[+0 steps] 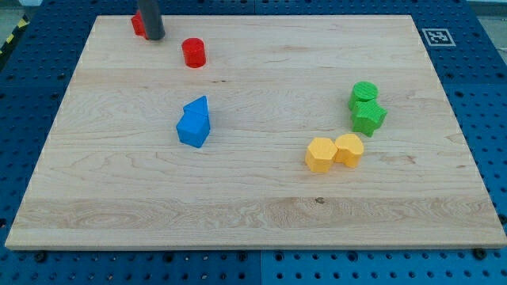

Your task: Point at the red circle

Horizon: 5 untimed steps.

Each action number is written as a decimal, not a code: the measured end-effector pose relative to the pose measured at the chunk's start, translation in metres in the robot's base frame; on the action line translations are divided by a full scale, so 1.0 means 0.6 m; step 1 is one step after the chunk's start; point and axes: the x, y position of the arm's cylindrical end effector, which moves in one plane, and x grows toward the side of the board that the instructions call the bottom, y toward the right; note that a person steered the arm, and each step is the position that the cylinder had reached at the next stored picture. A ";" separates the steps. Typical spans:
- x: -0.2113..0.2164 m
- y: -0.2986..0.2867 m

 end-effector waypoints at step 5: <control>0.045 0.272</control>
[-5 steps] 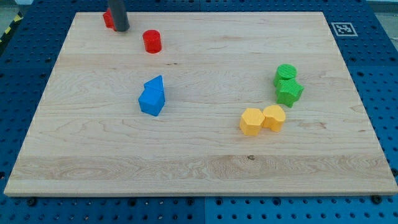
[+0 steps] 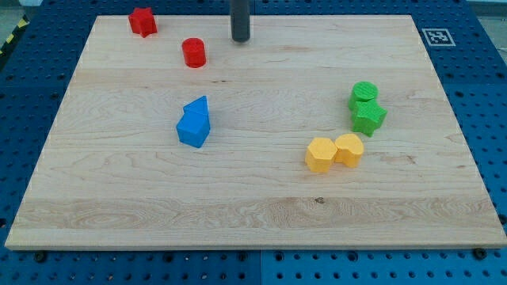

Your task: Point at the red circle

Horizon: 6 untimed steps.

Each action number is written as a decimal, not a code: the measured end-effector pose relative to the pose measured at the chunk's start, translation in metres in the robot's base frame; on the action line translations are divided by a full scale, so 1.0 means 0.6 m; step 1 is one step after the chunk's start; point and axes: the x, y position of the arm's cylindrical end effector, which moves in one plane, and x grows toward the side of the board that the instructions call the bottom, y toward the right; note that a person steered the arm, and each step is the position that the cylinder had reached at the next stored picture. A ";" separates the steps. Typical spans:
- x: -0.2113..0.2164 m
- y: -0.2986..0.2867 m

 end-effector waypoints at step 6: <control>0.069 -0.071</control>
